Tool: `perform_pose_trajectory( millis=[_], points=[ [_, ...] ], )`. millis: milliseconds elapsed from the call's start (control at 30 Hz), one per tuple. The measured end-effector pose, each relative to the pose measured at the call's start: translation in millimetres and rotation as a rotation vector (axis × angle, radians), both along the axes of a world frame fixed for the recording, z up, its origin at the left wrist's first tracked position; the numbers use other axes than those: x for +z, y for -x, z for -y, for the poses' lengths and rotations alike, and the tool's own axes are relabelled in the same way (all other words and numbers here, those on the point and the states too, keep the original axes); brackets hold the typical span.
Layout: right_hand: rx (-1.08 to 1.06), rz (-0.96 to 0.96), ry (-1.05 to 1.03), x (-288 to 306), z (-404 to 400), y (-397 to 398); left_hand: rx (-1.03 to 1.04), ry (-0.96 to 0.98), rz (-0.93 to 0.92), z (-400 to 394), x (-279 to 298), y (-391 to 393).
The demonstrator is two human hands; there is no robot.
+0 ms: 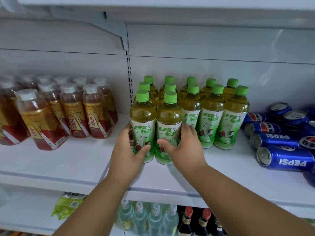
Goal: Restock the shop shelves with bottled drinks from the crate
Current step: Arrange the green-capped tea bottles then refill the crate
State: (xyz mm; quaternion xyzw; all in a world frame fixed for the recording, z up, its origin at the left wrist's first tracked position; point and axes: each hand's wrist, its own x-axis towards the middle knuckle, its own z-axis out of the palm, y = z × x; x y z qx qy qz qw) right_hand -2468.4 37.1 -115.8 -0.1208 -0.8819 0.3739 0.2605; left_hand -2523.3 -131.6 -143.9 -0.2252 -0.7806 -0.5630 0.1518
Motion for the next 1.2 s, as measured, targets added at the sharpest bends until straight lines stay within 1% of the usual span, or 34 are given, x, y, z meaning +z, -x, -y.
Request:
perform_pose_trajectory(
  millis=[500, 767, 1000, 1200],
  points=[
    [-0.008, 0.036, 0.002, 2.5, 2.2, -0.5, 0.005, 0.039, -0.029, 0.6, -1.6, 1.4],
    [-0.018, 0.035, 0.041, -2.5, 8.0, -17.7, 0.106, 0.073, -0.008, 0.2, -7.2, -4.9],
    [0.008, 0.000, 0.059, -7.3, 14.4, -44.4, 0.196, 0.021, -0.056, -1.9, -13.4, -38.9],
    [0.071, -0.054, 0.110, -5.3, 19.9, -76.9, 0.160, -0.010, -0.055, -2.8, -1.0, -90.5]
  ],
)
